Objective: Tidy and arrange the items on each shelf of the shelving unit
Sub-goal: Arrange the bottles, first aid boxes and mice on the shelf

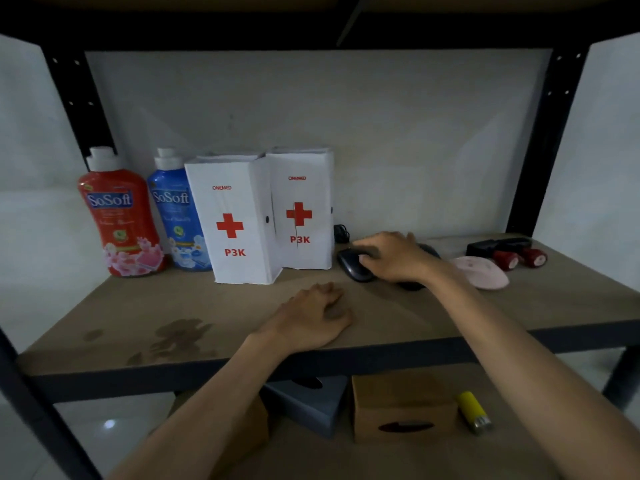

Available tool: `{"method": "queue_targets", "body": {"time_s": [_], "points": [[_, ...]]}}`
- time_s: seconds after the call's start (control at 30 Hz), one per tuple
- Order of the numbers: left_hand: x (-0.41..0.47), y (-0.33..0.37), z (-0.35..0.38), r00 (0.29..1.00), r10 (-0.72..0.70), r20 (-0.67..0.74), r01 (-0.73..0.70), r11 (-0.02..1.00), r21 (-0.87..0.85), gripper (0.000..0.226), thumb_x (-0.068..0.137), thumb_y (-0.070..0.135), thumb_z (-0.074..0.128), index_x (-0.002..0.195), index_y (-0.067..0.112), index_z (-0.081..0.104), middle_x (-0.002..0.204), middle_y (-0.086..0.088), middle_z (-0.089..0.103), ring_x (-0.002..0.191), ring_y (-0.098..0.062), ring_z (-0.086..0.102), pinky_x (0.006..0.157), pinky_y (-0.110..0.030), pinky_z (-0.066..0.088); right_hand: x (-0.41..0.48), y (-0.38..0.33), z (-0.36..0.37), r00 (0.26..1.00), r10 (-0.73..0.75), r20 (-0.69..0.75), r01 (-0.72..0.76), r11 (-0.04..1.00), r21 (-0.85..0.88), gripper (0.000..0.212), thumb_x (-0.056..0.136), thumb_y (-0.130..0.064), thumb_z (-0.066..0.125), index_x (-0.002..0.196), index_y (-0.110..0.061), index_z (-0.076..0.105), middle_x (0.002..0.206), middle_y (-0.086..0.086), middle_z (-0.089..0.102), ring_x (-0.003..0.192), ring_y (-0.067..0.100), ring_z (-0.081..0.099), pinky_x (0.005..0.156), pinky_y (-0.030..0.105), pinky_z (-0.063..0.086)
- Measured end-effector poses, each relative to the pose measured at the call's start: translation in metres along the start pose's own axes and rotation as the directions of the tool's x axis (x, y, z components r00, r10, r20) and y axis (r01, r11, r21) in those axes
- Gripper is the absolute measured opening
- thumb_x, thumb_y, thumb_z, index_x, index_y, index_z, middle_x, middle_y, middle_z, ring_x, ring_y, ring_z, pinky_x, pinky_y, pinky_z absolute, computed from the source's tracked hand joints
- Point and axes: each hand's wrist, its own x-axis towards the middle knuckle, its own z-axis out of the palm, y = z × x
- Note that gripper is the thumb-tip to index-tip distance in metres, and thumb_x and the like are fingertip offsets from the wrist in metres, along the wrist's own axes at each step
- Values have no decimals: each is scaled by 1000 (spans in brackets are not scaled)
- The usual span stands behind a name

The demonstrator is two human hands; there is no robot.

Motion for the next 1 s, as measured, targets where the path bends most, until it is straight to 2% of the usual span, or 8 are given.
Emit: {"method": "queue_targets", "body": {"time_s": [0.07,0.23,0.3,0.37,0.5,0.7,0.87,1.0], "points": [[-1,6,3,1000,12,7,-12,1000,-4,72,93,68,43,155,32,30,164,11,19,148,-14,20,112,-29,17,-12,14,-12,999,35,-19,-35,999,29,32,88,-32,56,118,-39,65,122,-3,66,119,27,56,106,51,38],[4,35,16,997,62,36,-62,998,-2,80,92,71,44,156,28,28,164,9,19,147,-15,21,103,-24,16,-40,36,-25,980,176,94,-159,973,-169,51,80,-44,73,130,-38,60,123,-5,61,122,25,52,105,45,32],[5,43,19,998,62,28,-63,998,16,79,92,70,43,156,26,27,163,7,20,146,-17,21,109,-28,18,-44,38,-20,981,161,113,-146,981,-125,60,80,-39,75,136,-36,56,125,-3,62,117,23,56,104,41,42],[5,44,22,997,67,24,-68,996,49,78,94,70,39,157,26,24,164,5,18,148,-18,17,115,-32,14,-43,40,-13,988,116,98,-115,993,-21,46,81,-30,75,125,-30,65,114,-2,67,104,20,62,90,35,51],[5,40,27,995,86,41,-90,991,97,79,96,71,30,159,25,15,166,3,10,151,-13,5,118,-30,0,-31,42,2,998,65,-21,-65,997,31,11,81,-36,73,86,-31,65,86,-7,64,90,20,63,72,30,43],[5,41,27,994,83,65,-91,989,120,77,97,69,25,159,27,8,167,4,2,151,-11,-1,115,-28,-6,-28,42,16,994,58,-93,-54,997,49,28,86,-40,66,110,-26,65,108,4,69,105,28,63,84,34,47],[5,42,26,994,67,85,-79,986,147,77,97,71,23,160,28,6,167,5,1,151,-11,-2,114,-27,-6,-41,60,0,889,236,-392,-186,969,162,31,83,-39,67,112,-29,71,108,2,70,107,27,62,93,44,50],[5,42,25,994,85,75,-96,982,164,78,97,70,22,160,26,7,167,5,3,151,-11,-1,118,-30,-3,-25,92,0,939,325,-116,-335,938,-84,31,64,-60,44,81,-37,54,88,-3,63,104,36,57,96,52,41]]}}
